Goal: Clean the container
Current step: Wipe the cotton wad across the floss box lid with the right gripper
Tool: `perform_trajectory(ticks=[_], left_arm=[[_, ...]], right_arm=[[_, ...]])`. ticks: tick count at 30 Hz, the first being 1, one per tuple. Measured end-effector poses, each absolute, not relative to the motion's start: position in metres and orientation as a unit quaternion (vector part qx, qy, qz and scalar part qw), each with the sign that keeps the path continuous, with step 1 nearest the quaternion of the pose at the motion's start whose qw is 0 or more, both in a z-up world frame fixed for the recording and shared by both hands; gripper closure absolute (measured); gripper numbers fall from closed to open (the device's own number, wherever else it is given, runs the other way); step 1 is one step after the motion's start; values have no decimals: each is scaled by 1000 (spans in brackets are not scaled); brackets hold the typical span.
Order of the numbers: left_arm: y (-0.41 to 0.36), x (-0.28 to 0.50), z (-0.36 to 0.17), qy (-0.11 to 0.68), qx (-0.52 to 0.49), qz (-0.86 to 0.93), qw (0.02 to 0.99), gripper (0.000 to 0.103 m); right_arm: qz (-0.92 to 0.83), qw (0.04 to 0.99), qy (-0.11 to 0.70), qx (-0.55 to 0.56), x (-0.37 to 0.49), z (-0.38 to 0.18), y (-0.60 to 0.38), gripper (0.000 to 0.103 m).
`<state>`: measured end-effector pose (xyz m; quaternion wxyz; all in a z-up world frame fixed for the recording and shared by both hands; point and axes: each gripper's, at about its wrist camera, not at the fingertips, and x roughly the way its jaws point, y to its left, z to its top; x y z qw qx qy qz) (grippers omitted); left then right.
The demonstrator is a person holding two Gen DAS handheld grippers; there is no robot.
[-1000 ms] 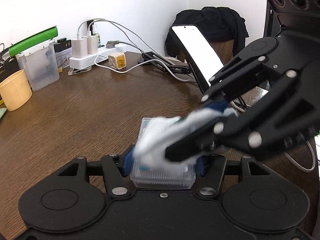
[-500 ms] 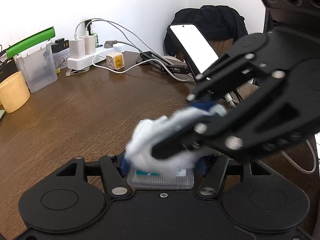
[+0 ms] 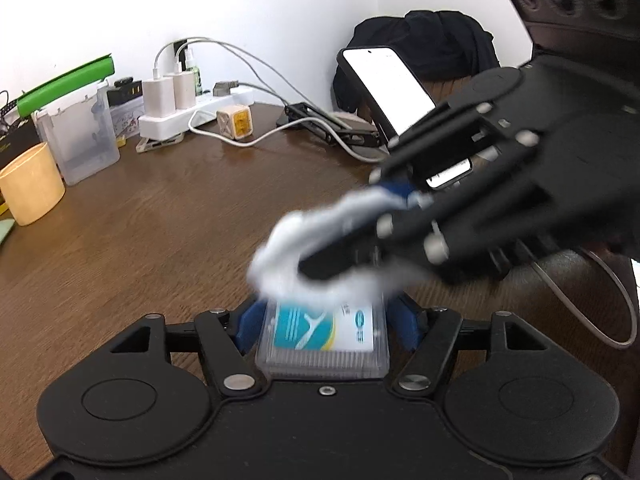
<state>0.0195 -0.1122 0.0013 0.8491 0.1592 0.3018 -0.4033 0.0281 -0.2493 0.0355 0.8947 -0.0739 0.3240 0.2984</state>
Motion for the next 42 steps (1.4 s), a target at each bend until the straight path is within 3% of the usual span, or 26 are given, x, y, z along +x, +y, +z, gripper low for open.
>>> perform_trajectory(ticks=[5, 42], left_arm=[[-108, 15, 1, 296, 159, -414, 846, 45], [-110, 12, -2, 287, 147, -419, 849, 46]], right_arm=[[307, 889, 335, -61, 21, 38, -258, 89], [273, 902, 326, -71, 19, 39, -270, 88]])
